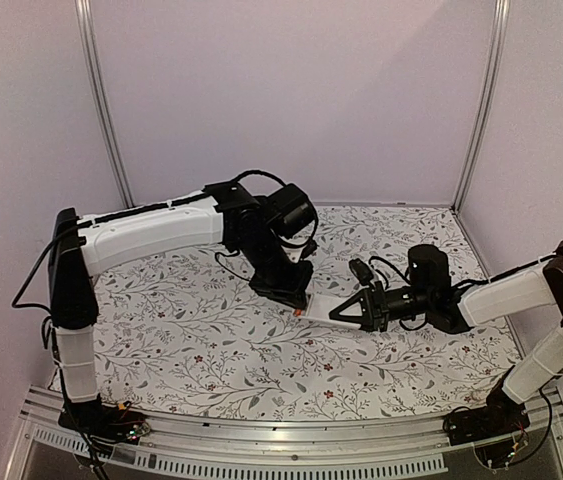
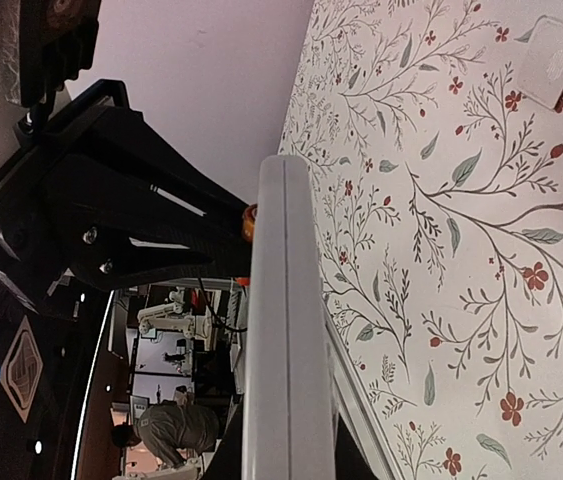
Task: Load the batteries into the remote control
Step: Place the battery in the battery compartment.
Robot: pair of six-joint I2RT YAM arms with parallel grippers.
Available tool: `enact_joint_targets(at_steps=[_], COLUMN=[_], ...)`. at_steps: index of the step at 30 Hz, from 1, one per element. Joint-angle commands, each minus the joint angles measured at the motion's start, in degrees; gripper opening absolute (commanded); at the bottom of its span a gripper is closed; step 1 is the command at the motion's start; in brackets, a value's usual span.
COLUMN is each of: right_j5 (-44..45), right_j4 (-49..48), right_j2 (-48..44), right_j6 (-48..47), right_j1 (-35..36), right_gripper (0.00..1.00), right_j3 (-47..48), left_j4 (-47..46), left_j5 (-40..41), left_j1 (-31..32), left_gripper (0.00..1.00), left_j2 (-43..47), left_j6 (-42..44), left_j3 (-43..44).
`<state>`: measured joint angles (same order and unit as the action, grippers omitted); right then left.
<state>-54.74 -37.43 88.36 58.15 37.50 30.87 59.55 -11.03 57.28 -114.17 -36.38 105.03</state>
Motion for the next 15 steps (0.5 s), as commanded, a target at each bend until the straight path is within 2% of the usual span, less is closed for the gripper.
enact_joint_targets(at_steps=[1, 8, 15], right_j5=[-1.08, -1.07, -1.07], right_j4=[-0.26, -0.34, -0.43], right_j2=[-0.99, -0.49, 0.08], right_j6=[-2.28, -2.38, -2.42], right_j1=[0.66, 0.98, 1.19], right_gripper=[0.0, 0.0, 0.0], right_j3=[1.82, 2.67, 3.05], left_j4=[3.33, 3.87, 4.35], left_j5=[1.73, 1.53, 1.75], left_j1=[0.18, 0.13, 0.16], left_gripper=[0.06, 0.08, 0.14], left_j2=[-2.01, -2.92, -3.72], left_j6=[0.77, 0.81, 0.68], left_j3=[1.46, 2.1, 2.77])
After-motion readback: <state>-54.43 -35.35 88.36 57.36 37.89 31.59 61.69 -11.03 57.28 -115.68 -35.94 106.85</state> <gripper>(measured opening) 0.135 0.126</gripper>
